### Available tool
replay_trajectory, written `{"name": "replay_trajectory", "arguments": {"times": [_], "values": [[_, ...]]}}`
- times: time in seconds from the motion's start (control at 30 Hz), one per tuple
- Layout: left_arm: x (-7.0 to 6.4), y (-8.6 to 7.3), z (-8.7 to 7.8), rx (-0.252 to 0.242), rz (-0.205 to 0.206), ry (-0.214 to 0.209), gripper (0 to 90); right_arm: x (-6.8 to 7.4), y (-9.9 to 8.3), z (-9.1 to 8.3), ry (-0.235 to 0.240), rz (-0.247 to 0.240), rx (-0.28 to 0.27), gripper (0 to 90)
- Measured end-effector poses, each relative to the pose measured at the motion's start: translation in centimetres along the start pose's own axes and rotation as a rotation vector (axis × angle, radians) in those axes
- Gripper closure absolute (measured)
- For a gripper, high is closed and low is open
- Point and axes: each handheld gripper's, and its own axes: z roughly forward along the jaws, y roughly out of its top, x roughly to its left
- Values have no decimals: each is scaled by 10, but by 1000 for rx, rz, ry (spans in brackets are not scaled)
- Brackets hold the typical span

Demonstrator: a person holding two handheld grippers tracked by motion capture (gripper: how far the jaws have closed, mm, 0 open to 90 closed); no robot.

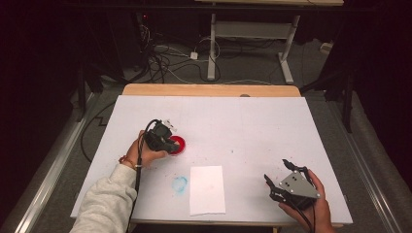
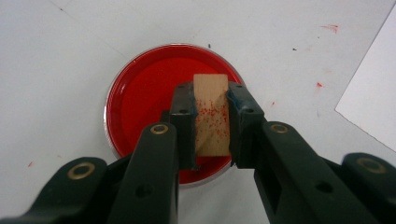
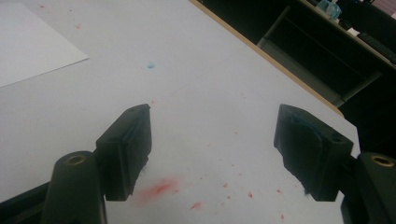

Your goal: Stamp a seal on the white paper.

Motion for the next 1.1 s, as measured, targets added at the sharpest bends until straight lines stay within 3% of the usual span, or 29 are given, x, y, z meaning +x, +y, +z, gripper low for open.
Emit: {"name": "replay_trajectory", "arguments": {"times": [0.23, 0.47, 1.1], "values": [[-1, 0, 1, -1, -2, 11, 737, 1, 0, 0, -3, 0, 1, 280], [1, -1, 3, -9, -39, -3, 738, 2, 1, -1, -12, -10, -1, 282], [-1, -2, 3, -10, -28, 9, 738, 2, 0, -3, -20, -9, -1, 284]]}}
